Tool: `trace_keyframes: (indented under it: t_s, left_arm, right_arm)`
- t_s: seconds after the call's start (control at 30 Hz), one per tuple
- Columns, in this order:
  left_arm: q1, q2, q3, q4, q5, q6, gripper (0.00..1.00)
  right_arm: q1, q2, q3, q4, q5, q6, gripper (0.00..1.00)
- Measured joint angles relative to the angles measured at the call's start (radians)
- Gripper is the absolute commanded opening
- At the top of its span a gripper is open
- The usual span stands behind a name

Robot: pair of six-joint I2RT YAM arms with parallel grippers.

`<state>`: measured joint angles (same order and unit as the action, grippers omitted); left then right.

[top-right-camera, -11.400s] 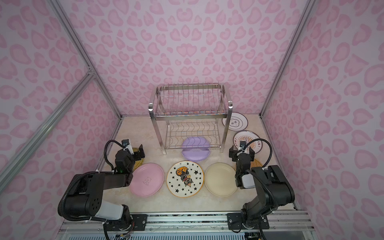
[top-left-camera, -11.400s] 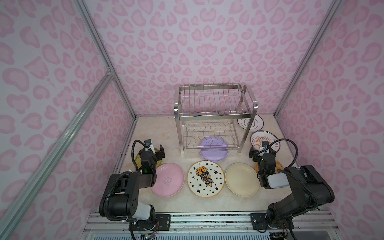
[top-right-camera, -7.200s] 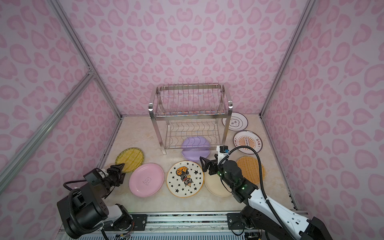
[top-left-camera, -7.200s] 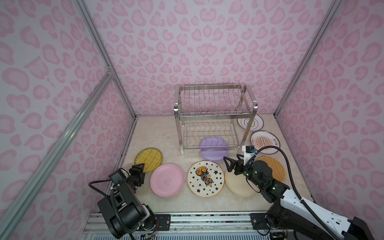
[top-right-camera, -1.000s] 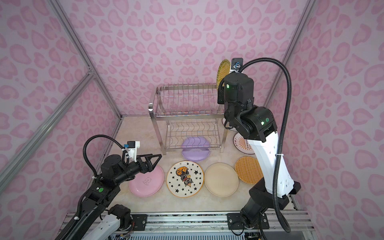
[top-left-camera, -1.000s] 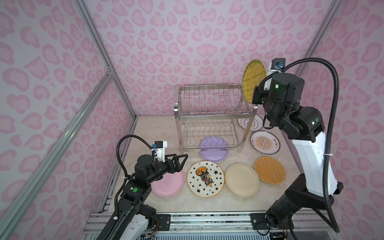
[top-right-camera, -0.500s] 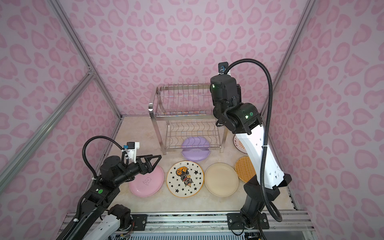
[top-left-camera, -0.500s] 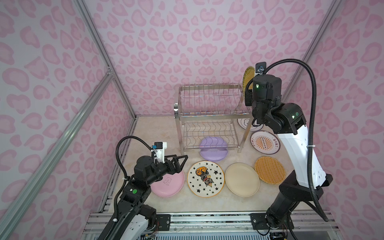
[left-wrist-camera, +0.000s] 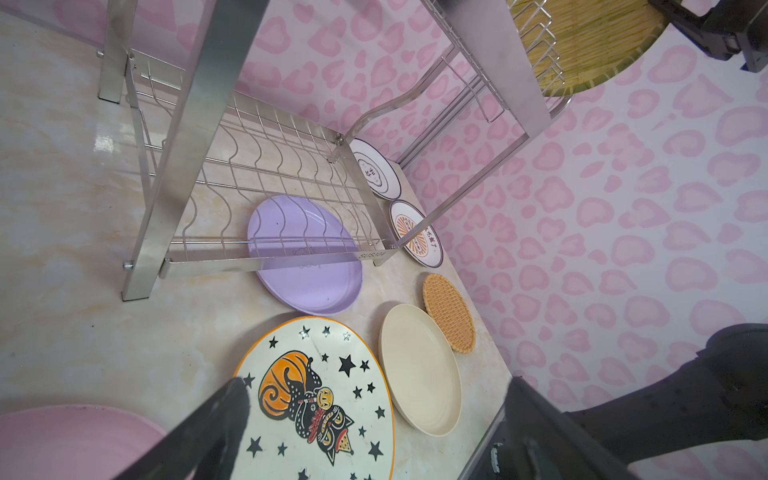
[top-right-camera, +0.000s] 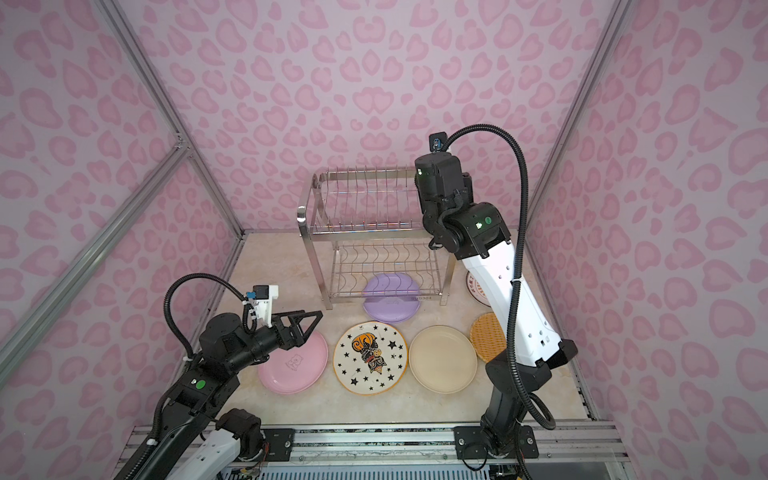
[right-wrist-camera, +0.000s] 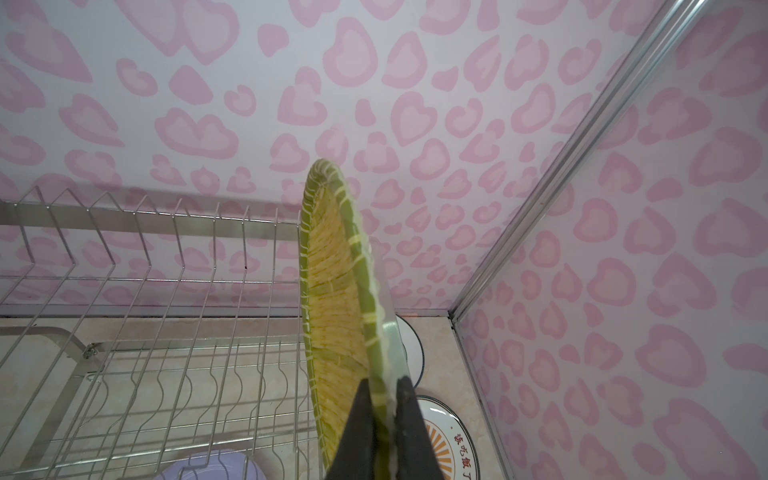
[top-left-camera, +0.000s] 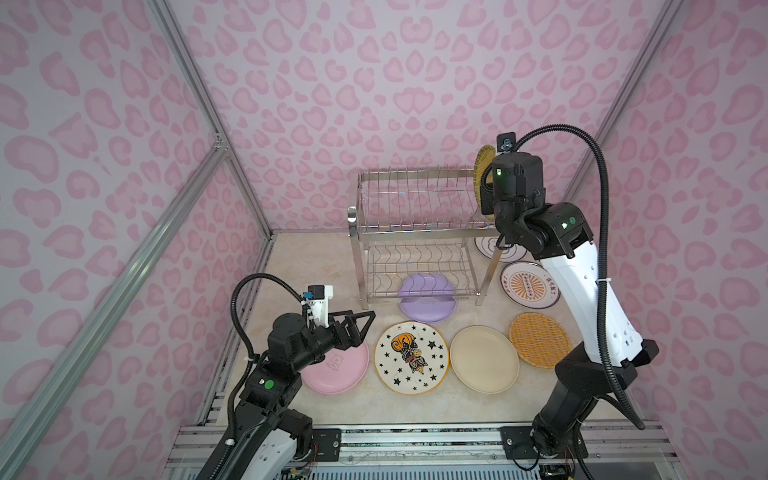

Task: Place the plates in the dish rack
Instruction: 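Raise the woven tray with the right gripper over the dish rack, then lower the tray upright into the top rack slots with the right gripper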

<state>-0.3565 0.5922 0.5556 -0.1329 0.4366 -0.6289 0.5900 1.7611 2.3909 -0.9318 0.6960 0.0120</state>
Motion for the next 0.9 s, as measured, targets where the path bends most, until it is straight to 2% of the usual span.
trace_keyframes:
  t_s: [0.33,0.6,0.9]
  left_arm:
    - [0.0,0.015,-0.006,0.0,-0.011,-0.008,0.98]
    - [0.0,0.028,-0.006,0.002,-0.015,-0.019,0.98]
    - [0.0,0.026,-0.006,0.002,-0.018,-0.026,0.98]
  right_arm:
    - [-0.039,0.005,-0.055,0.034,-0.044,0.031,0.0]
    - [0.022,0.002,-0.096,0.084,0.061,0.037,0.0]
    - [0.03,0.044,-0.019,0.112,0.127,-0.003,0.0]
